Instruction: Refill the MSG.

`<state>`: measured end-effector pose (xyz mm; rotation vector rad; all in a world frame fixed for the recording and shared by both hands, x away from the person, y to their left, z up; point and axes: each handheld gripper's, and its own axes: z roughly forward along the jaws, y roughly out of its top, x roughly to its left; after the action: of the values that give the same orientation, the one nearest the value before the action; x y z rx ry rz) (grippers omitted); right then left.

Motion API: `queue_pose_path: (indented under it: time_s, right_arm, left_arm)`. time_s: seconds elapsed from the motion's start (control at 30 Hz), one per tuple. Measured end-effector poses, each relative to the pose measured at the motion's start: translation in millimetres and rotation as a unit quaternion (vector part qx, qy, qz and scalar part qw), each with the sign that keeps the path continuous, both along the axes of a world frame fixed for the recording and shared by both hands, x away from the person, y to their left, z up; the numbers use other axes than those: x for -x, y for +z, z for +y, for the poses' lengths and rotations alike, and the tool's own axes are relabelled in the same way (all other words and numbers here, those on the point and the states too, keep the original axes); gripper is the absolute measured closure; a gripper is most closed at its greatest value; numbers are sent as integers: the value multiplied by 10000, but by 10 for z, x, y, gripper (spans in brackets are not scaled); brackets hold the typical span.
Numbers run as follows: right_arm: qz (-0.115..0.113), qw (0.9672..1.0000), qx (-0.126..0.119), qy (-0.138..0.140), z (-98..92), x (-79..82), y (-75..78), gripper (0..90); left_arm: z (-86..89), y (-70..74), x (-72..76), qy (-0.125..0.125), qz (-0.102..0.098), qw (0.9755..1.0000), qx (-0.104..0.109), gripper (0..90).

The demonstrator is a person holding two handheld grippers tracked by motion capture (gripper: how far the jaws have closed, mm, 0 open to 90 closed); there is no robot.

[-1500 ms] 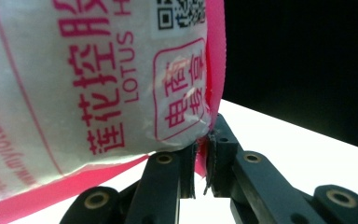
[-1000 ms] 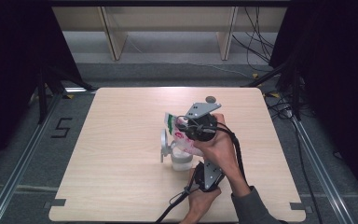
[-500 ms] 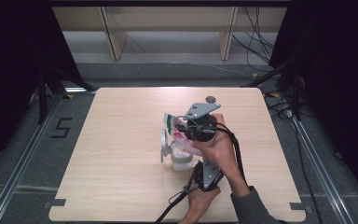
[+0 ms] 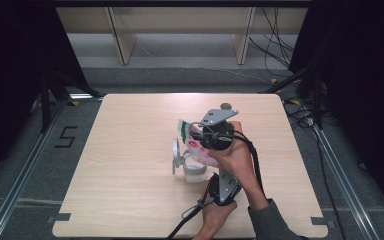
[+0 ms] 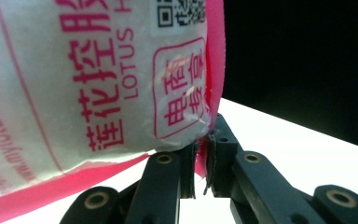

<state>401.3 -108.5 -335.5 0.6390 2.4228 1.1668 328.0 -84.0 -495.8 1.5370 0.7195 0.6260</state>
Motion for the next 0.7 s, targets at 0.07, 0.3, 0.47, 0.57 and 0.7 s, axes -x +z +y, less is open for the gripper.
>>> queue_pose_path:
  time_s: [0.07,0.3,0.47,0.57,0.7]
  right_arm:
    - [-8,10000,8,-66,3,0,-13,900]
    - [25,10000,72,-3,14,-15,-25,900]
    - [20,9999,24,-110,14,-8,-25,900]
    - [49,9999,51,-88,14,-10,-23,900]
    - [-2,9999,62,-107,37,3,-30,900]
  left_arm:
    - [-2,-3,-2,-6,1,10000,2,831]
    - [-4,-4,5,-6,9,10000,4,831]
    - [-8,-3,7,-8,0,10000,8,831]
    - [-8,-2,6,-8,-1,10000,15,831]
    - [-8,7,11,-6,-23,10000,9,831]
